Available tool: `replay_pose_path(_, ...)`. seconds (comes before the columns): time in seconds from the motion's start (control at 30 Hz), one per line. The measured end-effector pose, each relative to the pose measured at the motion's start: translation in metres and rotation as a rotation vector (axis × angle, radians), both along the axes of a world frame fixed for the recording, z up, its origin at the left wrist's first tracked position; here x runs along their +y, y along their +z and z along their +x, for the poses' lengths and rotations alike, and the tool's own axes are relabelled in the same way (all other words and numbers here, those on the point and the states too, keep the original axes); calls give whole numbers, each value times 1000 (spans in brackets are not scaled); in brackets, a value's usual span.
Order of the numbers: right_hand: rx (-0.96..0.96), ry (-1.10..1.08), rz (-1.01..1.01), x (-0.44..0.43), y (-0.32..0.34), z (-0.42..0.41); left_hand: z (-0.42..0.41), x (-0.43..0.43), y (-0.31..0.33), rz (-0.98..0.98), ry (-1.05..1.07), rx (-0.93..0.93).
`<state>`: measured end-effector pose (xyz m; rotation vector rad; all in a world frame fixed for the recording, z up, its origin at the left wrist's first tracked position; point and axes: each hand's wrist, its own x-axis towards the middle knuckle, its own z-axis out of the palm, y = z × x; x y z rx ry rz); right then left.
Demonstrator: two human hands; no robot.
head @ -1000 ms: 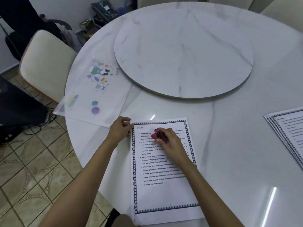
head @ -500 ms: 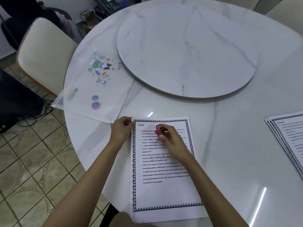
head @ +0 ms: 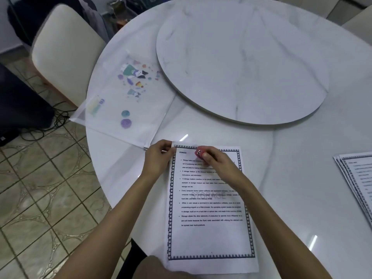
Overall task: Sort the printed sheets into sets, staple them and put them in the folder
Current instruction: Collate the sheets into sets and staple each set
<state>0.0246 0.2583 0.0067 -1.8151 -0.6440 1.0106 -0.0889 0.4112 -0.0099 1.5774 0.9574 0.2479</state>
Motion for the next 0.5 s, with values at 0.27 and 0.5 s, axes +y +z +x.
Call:
replay_pose_path(0.27,-447,269,-104,28,14,21,-2,-3,2,55,-9,-22)
replay_pose_path(0.5,-710,510,-129,51,26,23,-5,-7,8,92,-36,-90)
